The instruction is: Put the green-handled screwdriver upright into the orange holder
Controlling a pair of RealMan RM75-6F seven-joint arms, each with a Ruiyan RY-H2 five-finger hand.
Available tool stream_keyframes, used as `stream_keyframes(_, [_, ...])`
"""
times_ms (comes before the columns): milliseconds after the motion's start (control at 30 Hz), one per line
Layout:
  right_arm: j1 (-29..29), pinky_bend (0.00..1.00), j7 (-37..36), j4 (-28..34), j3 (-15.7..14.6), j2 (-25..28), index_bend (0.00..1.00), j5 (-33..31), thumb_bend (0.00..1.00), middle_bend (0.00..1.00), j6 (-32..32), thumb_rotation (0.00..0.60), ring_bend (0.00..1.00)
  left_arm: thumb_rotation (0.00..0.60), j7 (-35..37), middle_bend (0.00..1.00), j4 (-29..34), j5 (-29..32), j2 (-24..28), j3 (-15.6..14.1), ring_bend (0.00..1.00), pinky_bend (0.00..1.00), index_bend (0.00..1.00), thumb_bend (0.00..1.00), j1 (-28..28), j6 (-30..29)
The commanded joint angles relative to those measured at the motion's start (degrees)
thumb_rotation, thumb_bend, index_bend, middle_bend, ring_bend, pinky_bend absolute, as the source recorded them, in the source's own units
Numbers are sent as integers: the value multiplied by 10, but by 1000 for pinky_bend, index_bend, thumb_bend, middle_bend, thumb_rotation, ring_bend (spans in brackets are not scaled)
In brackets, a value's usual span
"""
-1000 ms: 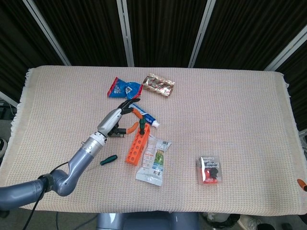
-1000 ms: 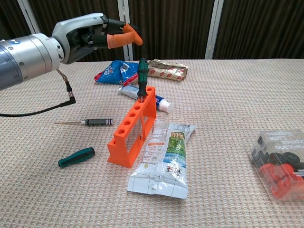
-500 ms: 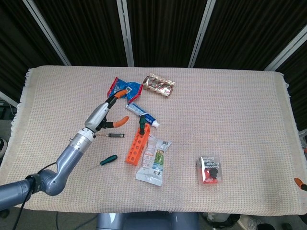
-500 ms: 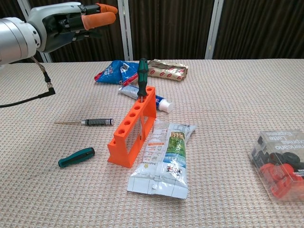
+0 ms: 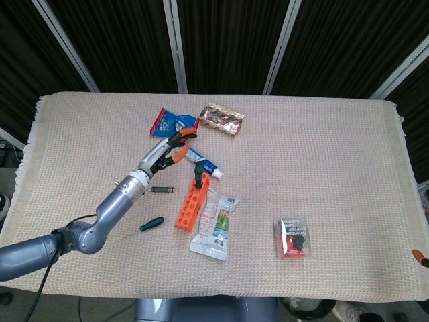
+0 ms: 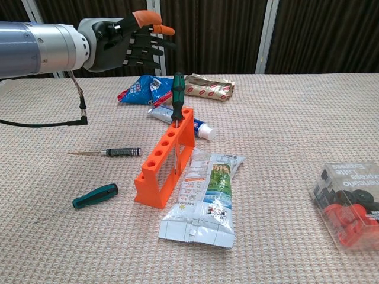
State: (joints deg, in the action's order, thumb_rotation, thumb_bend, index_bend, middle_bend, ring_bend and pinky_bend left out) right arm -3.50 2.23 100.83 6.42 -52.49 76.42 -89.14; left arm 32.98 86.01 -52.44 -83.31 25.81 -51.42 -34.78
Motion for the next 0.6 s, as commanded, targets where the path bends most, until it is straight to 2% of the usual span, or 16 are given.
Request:
stream_keyframes(33, [-3,223,-1,0,0,1,224,-2,0,202,-3,600,29,239,-13,165,-39,35,-28,-1,56,128,133,500,-28,21])
stream_keyframes(333, [-5,222,-1,2,0,4,224,-2,0,202,-7,600,29,238,-17,175,-72,69,-69,12,63,135,168,502,-56,30])
stream_keyframes(600, [-8,222,-1,3,0,3,224,-4,0,202,-9,600,29,237,-6,221,-82,71,-95,23,83,189,195,515,-67,49])
